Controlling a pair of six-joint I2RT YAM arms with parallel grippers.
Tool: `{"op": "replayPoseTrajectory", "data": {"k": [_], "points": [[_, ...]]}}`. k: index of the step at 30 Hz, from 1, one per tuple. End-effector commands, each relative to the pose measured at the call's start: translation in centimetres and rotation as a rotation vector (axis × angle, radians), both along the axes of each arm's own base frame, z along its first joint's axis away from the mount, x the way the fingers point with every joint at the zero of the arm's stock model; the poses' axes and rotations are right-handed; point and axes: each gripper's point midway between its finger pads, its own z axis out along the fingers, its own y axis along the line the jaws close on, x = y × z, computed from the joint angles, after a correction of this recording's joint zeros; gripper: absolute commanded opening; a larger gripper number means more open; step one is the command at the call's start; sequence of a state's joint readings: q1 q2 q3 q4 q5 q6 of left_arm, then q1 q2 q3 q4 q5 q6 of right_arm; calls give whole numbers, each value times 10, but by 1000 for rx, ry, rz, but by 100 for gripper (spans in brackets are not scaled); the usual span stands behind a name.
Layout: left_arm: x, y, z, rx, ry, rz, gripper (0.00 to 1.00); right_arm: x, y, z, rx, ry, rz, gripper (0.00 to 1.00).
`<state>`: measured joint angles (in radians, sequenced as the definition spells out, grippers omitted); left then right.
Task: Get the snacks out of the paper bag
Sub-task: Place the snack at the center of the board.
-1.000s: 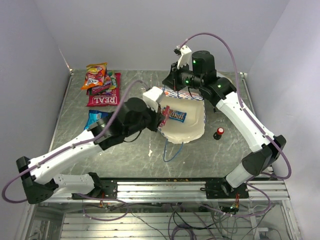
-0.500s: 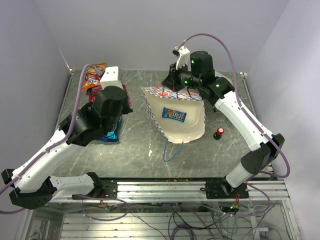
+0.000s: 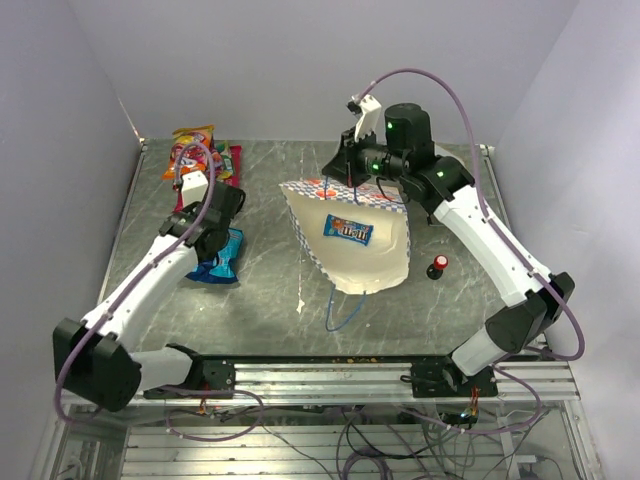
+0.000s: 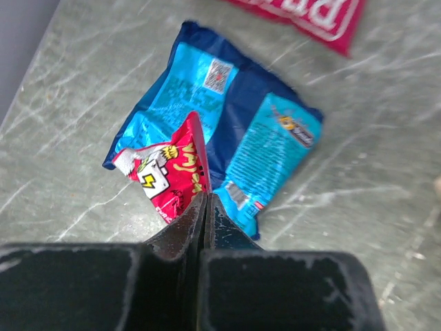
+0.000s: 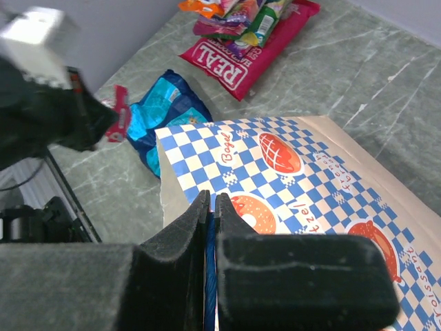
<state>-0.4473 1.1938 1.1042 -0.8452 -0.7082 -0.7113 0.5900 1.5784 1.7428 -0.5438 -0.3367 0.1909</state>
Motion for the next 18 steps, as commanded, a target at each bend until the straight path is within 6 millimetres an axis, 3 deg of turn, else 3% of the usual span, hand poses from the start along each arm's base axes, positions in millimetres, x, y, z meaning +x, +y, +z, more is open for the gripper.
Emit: {"op": "replayPoseTrajectory", "data": {"k": [1, 6, 10, 14, 18], "points": [[21, 11, -35, -27, 26, 13, 7, -17, 0, 15, 56, 6, 39, 0], [23, 30, -77, -26, 104, 47, 7, -27, 2, 15, 84, 33, 60, 0], [20, 35, -104, -46, 193, 57, 7, -29, 0, 17, 88, 29, 56, 0], [26, 37, -115, -14, 209, 29, 7, -30, 0, 18, 92, 26, 57, 0], [19, 57, -114, 62, 267, 97, 7, -31, 2, 19, 100, 37, 64, 0]]}}
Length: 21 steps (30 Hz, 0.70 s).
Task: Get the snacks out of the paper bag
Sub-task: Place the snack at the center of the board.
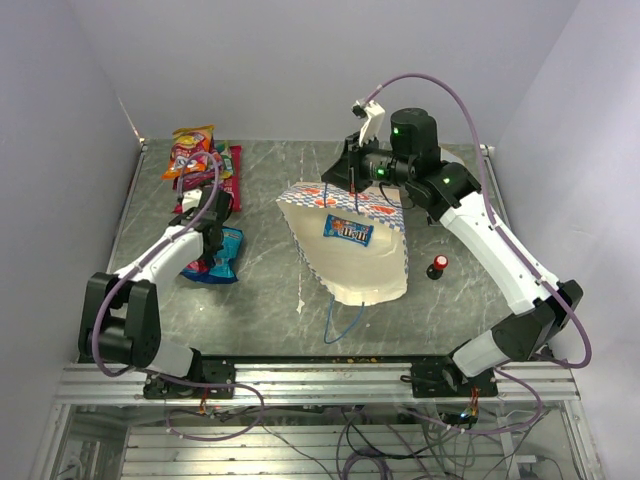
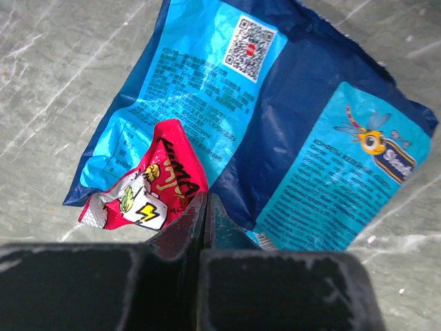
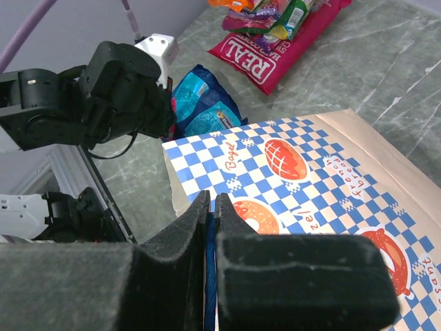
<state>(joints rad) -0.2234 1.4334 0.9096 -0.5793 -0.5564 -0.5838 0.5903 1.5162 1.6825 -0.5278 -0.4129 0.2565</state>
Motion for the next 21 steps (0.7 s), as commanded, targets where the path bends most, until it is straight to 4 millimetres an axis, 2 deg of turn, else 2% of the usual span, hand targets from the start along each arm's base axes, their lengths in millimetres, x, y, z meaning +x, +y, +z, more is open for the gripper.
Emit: {"op": "replayPoseTrajectory", "data": {"k": [1, 2, 4, 8, 10, 14, 18, 21], "points": [[2, 17, 9, 62, 20, 49, 7, -6, 2, 14, 35, -17, 16, 0], [2, 16, 14, 52, 12, 48, 7, -5, 2, 13, 33, -18, 14, 0], [3, 9, 26, 9, -28, 25, 14, -4, 2, 13, 30, -19, 12, 0], [0, 4, 63, -44, -135, -1, 43, -4, 7, 12, 33, -12, 22, 0], [-4, 2, 75, -60, -146, -12, 54, -4, 10, 9, 35, -2, 28, 0], [-9, -8, 94, -110, -154, -59, 65, -3, 16, 4, 45, 26, 39, 0], [-12, -33, 119, -247, -222, -141, 74, -2, 21, 3, 53, 42, 47, 0], [-14, -61, 138, -397, -309, -230, 90, -1, 22, 3, 53, 35, 49, 0]]}}
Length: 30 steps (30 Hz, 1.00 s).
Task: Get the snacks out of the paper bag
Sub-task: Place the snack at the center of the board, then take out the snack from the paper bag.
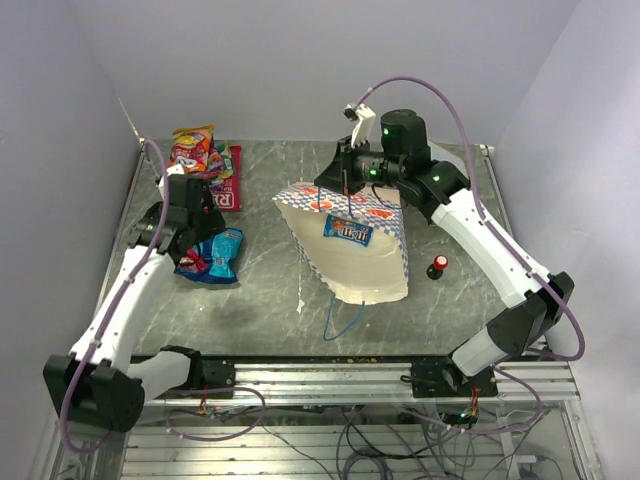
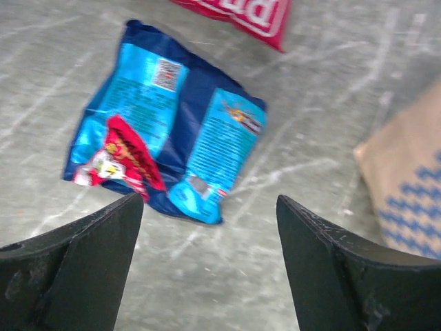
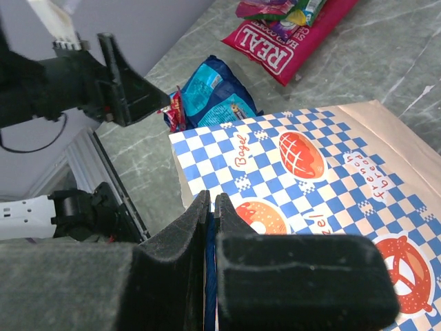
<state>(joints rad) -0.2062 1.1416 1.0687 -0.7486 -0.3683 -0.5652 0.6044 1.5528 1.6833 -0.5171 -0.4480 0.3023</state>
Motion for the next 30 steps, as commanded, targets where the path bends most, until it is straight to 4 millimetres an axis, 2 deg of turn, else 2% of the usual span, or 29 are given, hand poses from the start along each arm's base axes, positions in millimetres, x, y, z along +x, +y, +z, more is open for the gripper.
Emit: {"op": "replayPoseTrajectory", "data": {"k": [1, 3, 5, 13, 19, 26, 30], "points": [[-7, -45, 31, -231, -109, -165, 92, 3, 8, 14, 34, -35, 20, 0], [-9, -65, 43, -329, -138, -226, 98, 6, 8, 11, 21, -47, 19, 0], [-11, -76, 52, -381, -161, -253, 99, 11, 8, 6, -4, -50, 11, 0], [-28, -104, 88, -466, -295, -426, 100, 21, 19, -10, -39, -24, 49, 0], [-40, -126, 123, -525, -388, -588, 99, 19, 20, -3, -21, -47, 64, 0], [-55, -153, 173, -589, -662, -740, 99, 15, 24, 6, 26, -35, 66, 0], [-59, -183, 184, -634, -715, -831, 99, 14, 20, 9, 18, -62, 65, 0]]}}
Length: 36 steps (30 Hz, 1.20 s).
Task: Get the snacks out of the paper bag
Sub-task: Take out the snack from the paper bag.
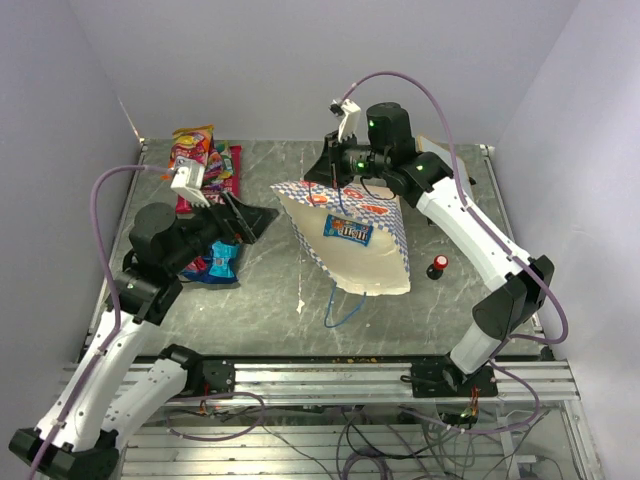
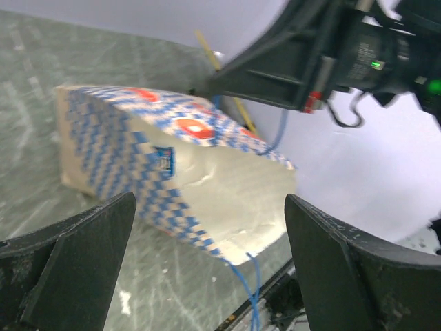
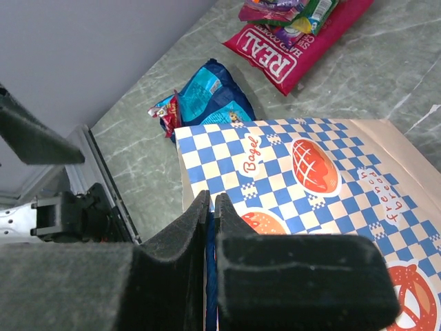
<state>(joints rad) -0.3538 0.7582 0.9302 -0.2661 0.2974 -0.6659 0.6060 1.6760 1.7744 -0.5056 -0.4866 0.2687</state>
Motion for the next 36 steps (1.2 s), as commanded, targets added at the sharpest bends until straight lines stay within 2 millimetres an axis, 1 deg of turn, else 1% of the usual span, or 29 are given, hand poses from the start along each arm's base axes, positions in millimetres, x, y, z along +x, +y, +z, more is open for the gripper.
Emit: {"op": "replayPoseTrajectory", "data": {"k": [1, 3, 4, 8, 11, 15, 18, 22, 24, 26, 31, 34, 36], "points": [[-4, -40, 34, -61, -153, -123, 99, -8, 0, 21, 34, -63, 25, 0], [-6, -62, 24, 1, -148, -167, 100, -10, 4, 21, 41, -61, 47, 0], [-9, -75, 21, 26, -146, -193, 100, -10, 6, 25, 48, -66, 55, 0], [-21, -118, 0, 139, -153, -268, 95, -17, 18, 32, 67, -67, 104, 0], [-33, -139, -21, 235, -173, -273, 94, -30, 30, 37, 98, -65, 156, 0], [-45, -152, -46, 291, -178, -281, 91, -47, 46, 43, 96, -112, 210, 0], [-53, -154, -67, 332, -166, -284, 89, -51, 49, 45, 85, -135, 211, 0], [-53, -151, -93, 407, -133, -271, 83, -47, 43, 40, 51, -140, 179, 0], [-52, -145, -104, 424, -109, -249, 81, -47, 39, 39, 38, -153, 175, 0], [-53, -140, -110, 409, -93, -227, 79, -46, 35, 41, 29, -175, 164, 0], [-55, -116, -113, 314, -55, -123, 75, -47, 29, 46, 26, -213, 146, 0], [-53, -104, -117, 277, -9, -58, 80, -48, 26, 45, 23, -214, 142, 0], [-54, -104, -115, 276, 13, -59, 82, -49, 26, 43, 22, -209, 142, 0]]}}
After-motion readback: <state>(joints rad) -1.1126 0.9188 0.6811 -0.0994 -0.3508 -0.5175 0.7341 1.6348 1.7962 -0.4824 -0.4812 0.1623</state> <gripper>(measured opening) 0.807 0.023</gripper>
